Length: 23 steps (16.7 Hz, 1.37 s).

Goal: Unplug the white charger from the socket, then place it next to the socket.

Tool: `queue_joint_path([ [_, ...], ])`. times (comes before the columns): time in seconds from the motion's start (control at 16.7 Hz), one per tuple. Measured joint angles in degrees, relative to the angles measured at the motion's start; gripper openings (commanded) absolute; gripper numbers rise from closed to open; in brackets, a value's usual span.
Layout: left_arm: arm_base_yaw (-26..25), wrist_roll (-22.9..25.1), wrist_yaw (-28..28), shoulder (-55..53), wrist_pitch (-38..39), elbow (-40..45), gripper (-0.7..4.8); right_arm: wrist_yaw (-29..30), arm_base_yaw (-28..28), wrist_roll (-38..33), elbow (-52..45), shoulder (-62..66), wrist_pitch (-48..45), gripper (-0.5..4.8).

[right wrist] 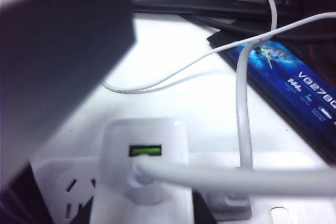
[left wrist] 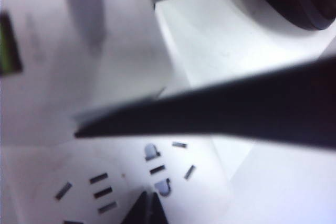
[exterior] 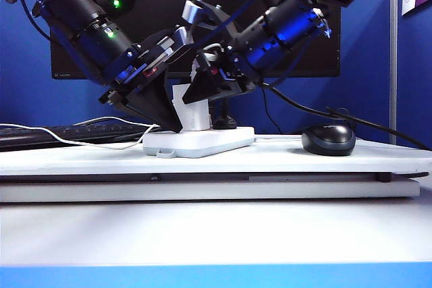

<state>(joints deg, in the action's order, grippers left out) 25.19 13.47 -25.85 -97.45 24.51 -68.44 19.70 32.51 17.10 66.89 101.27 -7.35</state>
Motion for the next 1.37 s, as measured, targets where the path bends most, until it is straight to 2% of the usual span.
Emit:
queue_joint_path([
  [0.24, -0.02, 0.00, 0.15, -0.02, -0.13, 0.00, -0.05, -0.63, -0.07, -4.04, 0.00, -0.02, 0.00, -0.01],
  [0.48, -0.02, 0.00, 0.20, 0.00, -0.22, -0.02, -0.05, -1.49, 0.20, 0.98, 0.00, -0.70, 0.76, -0.01],
  [0.72, 0.02, 0.00, -0.04, -0.39, -0.74, -0.15, -0.05, -2.08, -0.33, -1.60, -0.11, -1.55, 1.31, -0.01],
  [0.96, 0.07, -0.02, -0.96, -1.46, -1.53, -0.63, -0.05, -2.62, -0.50, -0.35, -0.20, -2.03, 1.84, -0.01],
  [1.19, 0.07, 0.00, -1.03, -1.60, -1.79, -0.63, -0.05, -2.86, -0.81, -4.63, -0.20, -2.03, 1.86, -0.01],
  [1.37, 0.07, 0.00, -1.03, -1.64, -1.81, -0.63, -0.05, -2.82, -0.72, -1.86, -0.20, -2.03, 1.86, -0.01],
])
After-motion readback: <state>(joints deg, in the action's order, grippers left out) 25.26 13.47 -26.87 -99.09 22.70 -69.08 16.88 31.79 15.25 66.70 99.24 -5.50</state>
